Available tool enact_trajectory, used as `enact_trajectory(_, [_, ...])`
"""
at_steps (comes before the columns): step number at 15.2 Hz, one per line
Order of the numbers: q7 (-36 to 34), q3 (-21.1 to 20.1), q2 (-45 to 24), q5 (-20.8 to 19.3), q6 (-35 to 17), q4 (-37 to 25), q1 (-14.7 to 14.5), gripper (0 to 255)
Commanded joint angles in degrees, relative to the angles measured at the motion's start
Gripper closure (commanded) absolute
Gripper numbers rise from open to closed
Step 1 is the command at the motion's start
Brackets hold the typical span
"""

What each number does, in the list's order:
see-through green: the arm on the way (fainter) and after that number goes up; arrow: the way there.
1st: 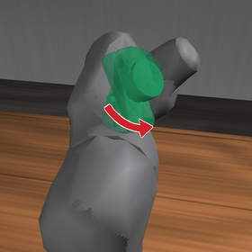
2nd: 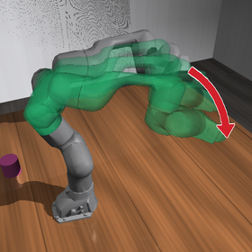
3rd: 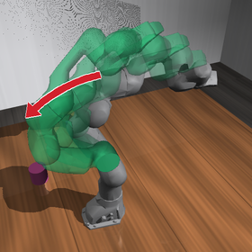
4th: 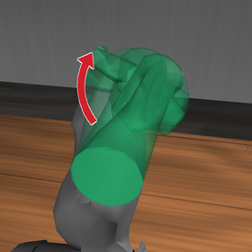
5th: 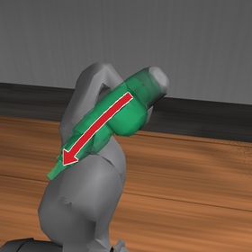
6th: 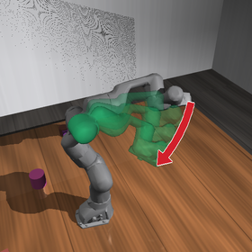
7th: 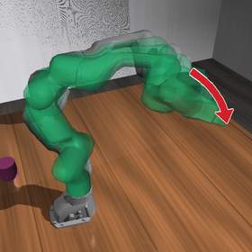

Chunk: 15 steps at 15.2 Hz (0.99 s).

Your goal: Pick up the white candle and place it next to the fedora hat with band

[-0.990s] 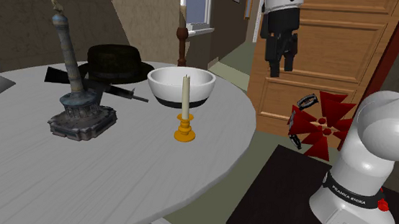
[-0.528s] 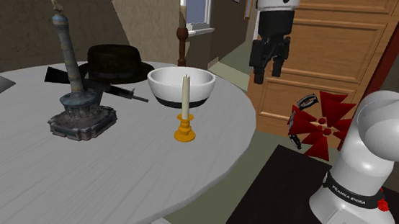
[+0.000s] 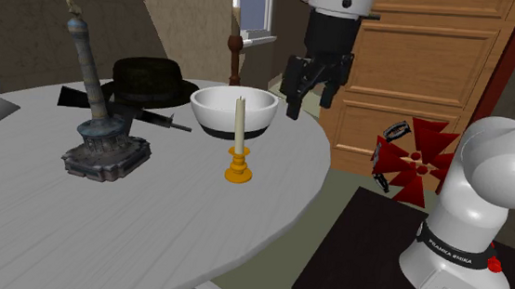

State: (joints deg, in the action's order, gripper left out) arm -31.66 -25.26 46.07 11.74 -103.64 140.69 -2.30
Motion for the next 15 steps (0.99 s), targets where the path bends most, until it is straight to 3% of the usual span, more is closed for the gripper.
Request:
enact_trajectory(1, [-3.7,-3.8,-1.0,0.1,-4.0,-0.4,0.6,0])
enact_trajectory(5, [-11.8,-12.3,-4.0,-1.1,-10.7,-3.1,3.2,0])
enact_trajectory(9, [-19.6,-21.0,-7.2,-4.0,-15.9,-6.8,7.7,0])
enact_trajectory(15, [-20.1,-22.8,-9.2,-4.4,-20.9,-3.9,9.2,0])
